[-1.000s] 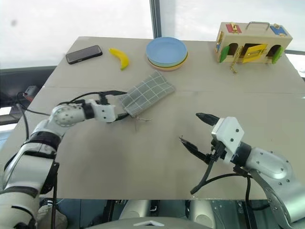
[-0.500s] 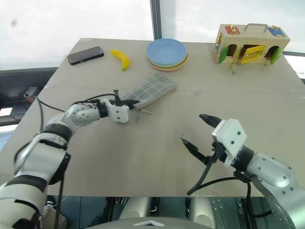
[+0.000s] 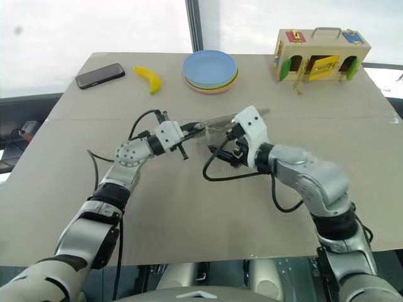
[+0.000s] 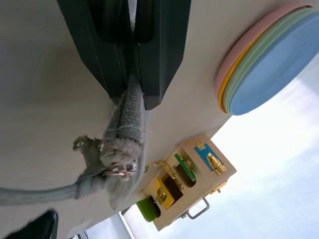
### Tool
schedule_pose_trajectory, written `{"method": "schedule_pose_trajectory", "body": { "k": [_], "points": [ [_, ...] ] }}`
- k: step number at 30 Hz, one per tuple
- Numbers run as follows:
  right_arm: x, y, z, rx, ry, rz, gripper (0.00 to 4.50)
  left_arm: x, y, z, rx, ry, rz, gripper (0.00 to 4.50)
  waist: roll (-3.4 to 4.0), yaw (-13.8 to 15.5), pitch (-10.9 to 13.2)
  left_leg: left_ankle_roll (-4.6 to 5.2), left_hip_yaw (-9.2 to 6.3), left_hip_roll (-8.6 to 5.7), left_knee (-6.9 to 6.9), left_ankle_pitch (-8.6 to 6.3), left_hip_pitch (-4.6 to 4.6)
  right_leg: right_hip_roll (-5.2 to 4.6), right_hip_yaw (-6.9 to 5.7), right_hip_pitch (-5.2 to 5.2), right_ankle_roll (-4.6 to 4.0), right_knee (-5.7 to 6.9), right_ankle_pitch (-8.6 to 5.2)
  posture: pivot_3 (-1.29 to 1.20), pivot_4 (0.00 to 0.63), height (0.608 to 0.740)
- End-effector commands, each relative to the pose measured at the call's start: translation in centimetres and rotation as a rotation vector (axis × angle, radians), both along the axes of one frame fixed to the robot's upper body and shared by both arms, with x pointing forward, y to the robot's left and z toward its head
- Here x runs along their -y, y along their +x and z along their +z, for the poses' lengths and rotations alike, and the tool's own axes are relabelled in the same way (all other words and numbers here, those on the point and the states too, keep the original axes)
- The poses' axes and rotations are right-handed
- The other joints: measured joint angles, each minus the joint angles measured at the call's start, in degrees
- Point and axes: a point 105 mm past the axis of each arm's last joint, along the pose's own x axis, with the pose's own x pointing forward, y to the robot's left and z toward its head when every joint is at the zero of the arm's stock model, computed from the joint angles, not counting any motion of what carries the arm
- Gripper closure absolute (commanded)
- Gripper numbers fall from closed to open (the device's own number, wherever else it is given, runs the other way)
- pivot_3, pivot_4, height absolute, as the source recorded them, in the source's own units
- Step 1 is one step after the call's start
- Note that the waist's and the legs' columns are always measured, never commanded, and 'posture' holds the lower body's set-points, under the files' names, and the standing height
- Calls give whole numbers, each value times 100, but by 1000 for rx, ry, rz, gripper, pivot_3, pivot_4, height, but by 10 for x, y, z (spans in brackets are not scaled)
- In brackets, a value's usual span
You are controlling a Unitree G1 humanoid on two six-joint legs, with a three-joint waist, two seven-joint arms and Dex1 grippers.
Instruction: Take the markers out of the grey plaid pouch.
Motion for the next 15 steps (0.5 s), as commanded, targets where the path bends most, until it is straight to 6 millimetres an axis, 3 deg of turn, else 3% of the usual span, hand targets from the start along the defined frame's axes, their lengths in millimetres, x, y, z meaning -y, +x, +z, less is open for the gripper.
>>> {"method": "schedule_pose_trajectory", "body": {
  "k": [1, 6, 7, 8, 9, 15],
  "points": [
    [-8, 6, 11, 31, 15, 6, 780, 3, -3, 19, 62, -50, 1, 4500, 0, 4, 0, 0, 0, 0, 0, 0, 0, -1, 0, 0, 0, -1, 0, 0, 150, 740],
    [-17, 11, 13, 9, 42, 5, 780, 4, -5, 16, 65, -45, -2, 4500, 1, -5, 0, 0, -4, -1, 0, 0, 2, -3, 6, 0, 2, 0, 1, 0, 150, 740],
    [-17, 13, 13, 5, 45, -5, 1298, 4, -6, 16, 67, -44, -5, 4500, 1, -6, 0, 0, -4, -1, 0, 0, 2, -2, 6, 0, 2, 0, 1, 0, 150, 740],
    [-17, 14, 12, 0, 49, -10, 1384, 5, -7, 15, 68, -42, -7, 4500, 1, -6, 0, 0, -5, -1, 0, 0, 3, 0, 4, -1, 2, 2, 1, 0, 150, 740],
    [-16, 15, 12, -5, 50, -15, 1757, 5, -7, 15, 70, -40, -12, 4500, 1, -8, 0, 0, -5, -1, 0, 0, 3, 0, 4, -1, 2, 2, 1, 0, 150, 740],
    [11, 33, 18, 17, 63, -178, 4439, 5, -12, 10, 73, -18, -37, 4500, 1, -7, 0, 0, -3, -1, 0, 0, 2, -2, 5, -1, 2, 2, 1, 0, 150, 740]
  ]
}}
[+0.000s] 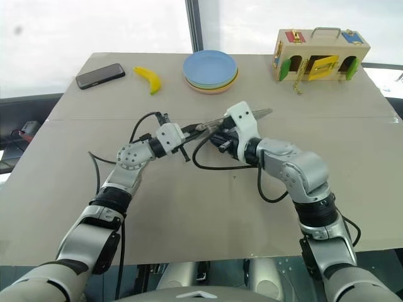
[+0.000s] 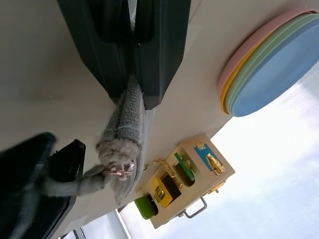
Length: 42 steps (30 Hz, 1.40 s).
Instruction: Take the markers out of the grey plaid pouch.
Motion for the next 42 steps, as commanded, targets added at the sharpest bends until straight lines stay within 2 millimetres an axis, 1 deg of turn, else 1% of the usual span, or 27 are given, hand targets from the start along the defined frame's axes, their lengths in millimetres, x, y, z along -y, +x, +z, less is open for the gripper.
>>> {"method": "schedule_pose_trajectory", "body": {
  "k": [1, 3, 5, 9, 14, 20, 28, 35, 40, 41, 42],
  "points": [
    [21, 11, 20, 67, 20, -106, 4439, 0, -6, 11, 64, -7, -24, 4500, 0, -3, 0, 0, 0, 0, 0, 0, 0, 0, 1, 0, 0, -1, 0, 0, 150, 740],
    [37, 16, 21, 74, 14, -180, 4439, 0, -7, 8, 64, -1, -29, 4500, 1, -7, 0, 0, 1, 0, 0, 0, 0, 0, 1, 0, 0, -1, 0, 0, 150, 740],
    [58, 23, 20, 75, 2, -276, 4439, -1, -8, 8, 57, -11, -26, 4500, 1, -6, 0, 0, -1, 1, -1, 0, 0, 0, 0, -1, 0, -1, 0, 0, 150, 740],
    [93, 30, 18, 76, -33, -413, 4439, 2, -12, 7, 49, -31, -34, 4500, 1, -10, 0, 0, 1, 1, -1, 0, -1, -1, 1, -1, 0, -1, 0, 0, 150, 740],
    [124, 36, 17, 93, -96, -521, 4439, 3, -17, 6, 27, -60, -43, 4500, 1, -17, 1, 0, 2, 2, -2, 0, 0, -1, 3, -1, 0, -2, 0, 0, 150, 740],
    [151, 42, 23, 127, -121, -634, 4439, 2, -22, 3, 1, -56, -53, 4500, 3, -20, 1, 0, 4, 2, -2, 0, 0, 0, 5, -3, 0, -2, -1, 0, 150, 740],
    [175, 38, 24, 120, -159, -711, 4439, -1, -20, 3, -2, -50, -41, 4500, 4, -19, 2, 0, 9, 3, -7, 0, -1, 1, 12, -9, 0, -3, -1, 0, 150, 740],
    [186, 32, 17, 98, -185, -741, 4439, 0, -19, 4, -2, -52, -40, 4500, 6, -15, 3, 1, 13, 3, -14, 0, -2, 1, 15, -9, 1, -13, -1, 0, 150, 740],
    [187, 29, 17, 112, -208, -740, 4439, 1, -18, 3, -4, -52, -44, 4500, 7, -17, 4, 1, 13, 5, -16, 0, -1, 2, 15, -10, 1, -12, -1, 0, 150, 740],
    [181, 25, 15, 104, -256, -683, 4439, 1, -18, 3, -9, -55, -44, 4500, 7, -17, 4, 1, 13, 5, -17, 0, -1, 2, 15, -10, 1, -13, -1, 0, 150, 740],
    [168, 15, 14, 119, -298, -572, 4203, 2, -18, 3, -12, -57, -44, 4500, 16, 8, 10, 1, 13, 5, -17, 0, -2, 2, 16, -10, 1, -14, -1, 0, 150, 740]
  ]
}}
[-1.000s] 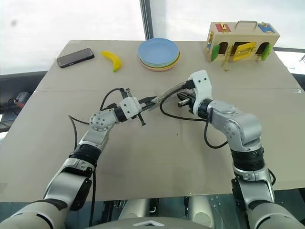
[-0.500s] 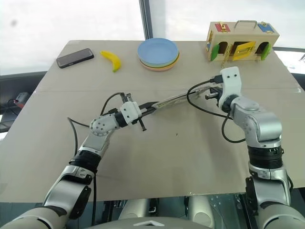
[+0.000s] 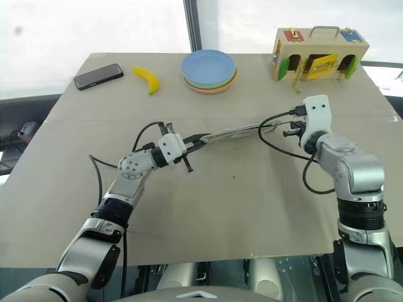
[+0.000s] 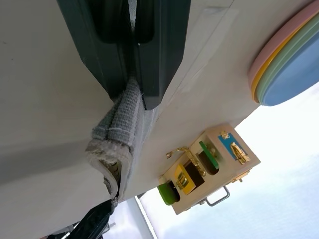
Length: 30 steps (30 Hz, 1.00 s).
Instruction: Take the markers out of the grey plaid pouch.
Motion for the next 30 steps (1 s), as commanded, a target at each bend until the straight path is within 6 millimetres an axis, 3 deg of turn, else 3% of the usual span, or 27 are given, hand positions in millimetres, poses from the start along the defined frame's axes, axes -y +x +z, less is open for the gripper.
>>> {"method": "schedule_pose_trajectory", "body": {
  "k": [1, 4, 7, 12, 20, 30],
  "points": [
    [-4, -26, 19, 43, -129, 141, 3906, -8, 4, 14, 27, -33, 29, 4500, 12, 41, 7, 0, -2, -1, 0, 0, -5, -2, -1, -1, 0, -7, 0, 0, 150, 740],
    [-23, -46, 18, 45, -94, 246, 2811, -7, 5, 13, 19, -38, 34, 4500, 12, 54, 6, 1, -2, -1, -16, -1, -3, -1, -1, 1, 1, -25, 0, 0, 150, 740],
    [-40, -69, 14, 7, -65, 360, 2811, -6, 6, 13, 20, -38, 37, 4500, 13, 57, 7, 1, -2, 1, -30, 0, -1, 2, -2, 1, 1, -32, 0, 0, 150, 740],
    [-61, -62, 31, 53, 48, 372, 4393, -2, 4, 13, 16, -42, 24, 4500, 13, 49, 7, 1, 2, 2, -29, 0, 1, 3, 1, 1, 1, -37, 0, 0, 150, 740],
    [-96, -30, 27, 70, 81, 363, 4393, 4, -1, 15, 20, -54, 3, 4500, 13, 65, 6, 0, 1, -2, -29, 1, -2, 4, 0, 1, 0, -38, 1, 0, 150, 740],
    [-138, -28, -9, -19, 44, 521, 4393, 7, -6, 24, 5, -110, 5, 4500, 14, 69, 6, 0, 3, -4, -34, 0, -1, 5, 0, 1, 1, -42, 1, 0, 150, 740]
  ]
}}
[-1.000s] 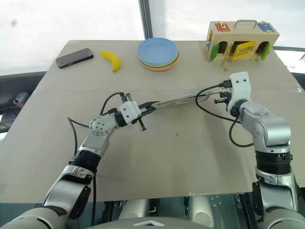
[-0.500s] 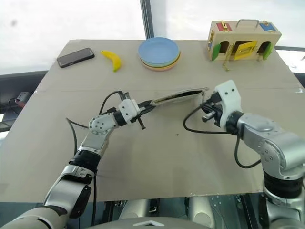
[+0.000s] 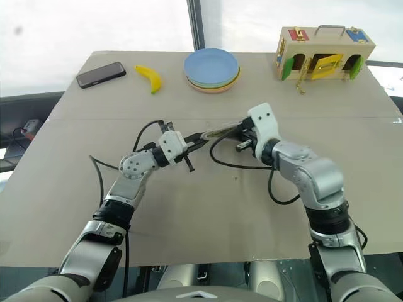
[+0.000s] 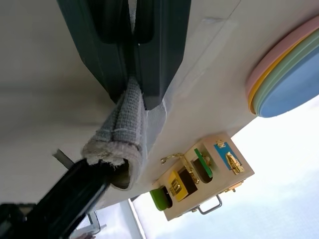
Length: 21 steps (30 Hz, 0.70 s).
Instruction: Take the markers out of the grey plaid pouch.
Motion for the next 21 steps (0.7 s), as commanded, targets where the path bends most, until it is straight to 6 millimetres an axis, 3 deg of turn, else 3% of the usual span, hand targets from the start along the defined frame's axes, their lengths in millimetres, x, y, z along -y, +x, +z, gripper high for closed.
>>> {"method": "schedule_pose_trajectory", "body": {
  "k": [1, 6, 11, 14, 21],
  "points": [
    [-12, -6, 3, 25, -13, 88, 4393, 1, -4, 20, 39, -78, -2, 4500, 0, -3, 0, 0, 0, 1, 0, 0, 0, 0, 0, 0, 0, 0, 0, 0, 150, 740],
    [-7, -16, 4, 33, -66, 144, 4393, -1, -3, 20, -87, -157, -5, 4500, 0, 6, 0, 0, -1, 1, 1, 0, 0, -1, 0, 1, 0, 0, 0, 0, 150, 740],
    [0, -43, 0, 39, -267, 309, 4393, -1, -8, 28, -513, -417, -134, 4500, 2, -13, 3, 0, -6, 4, 3, 0, 0, -4, -1, 1, 2, -2, -1, 0, 150, 740],
    [3, -64, 7, 17, -327, 413, 4393, -3, -16, 36, -756, -557, -236, 4500, 1, -53, 3, 0, -12, 6, 1, 0, 0, 0, -2, 1, 3, -2, -1, 0, 150, 740],
    [4, -66, 34, 82, -390, 416, 4393, -2, -45, 56, -1030, -669, -424, 4500, -2, -106, 5, -3, -19, 9, 4, 1, 6, 6, -3, 5, 4, 4, -2, 0, 150, 740]
  ]
}}
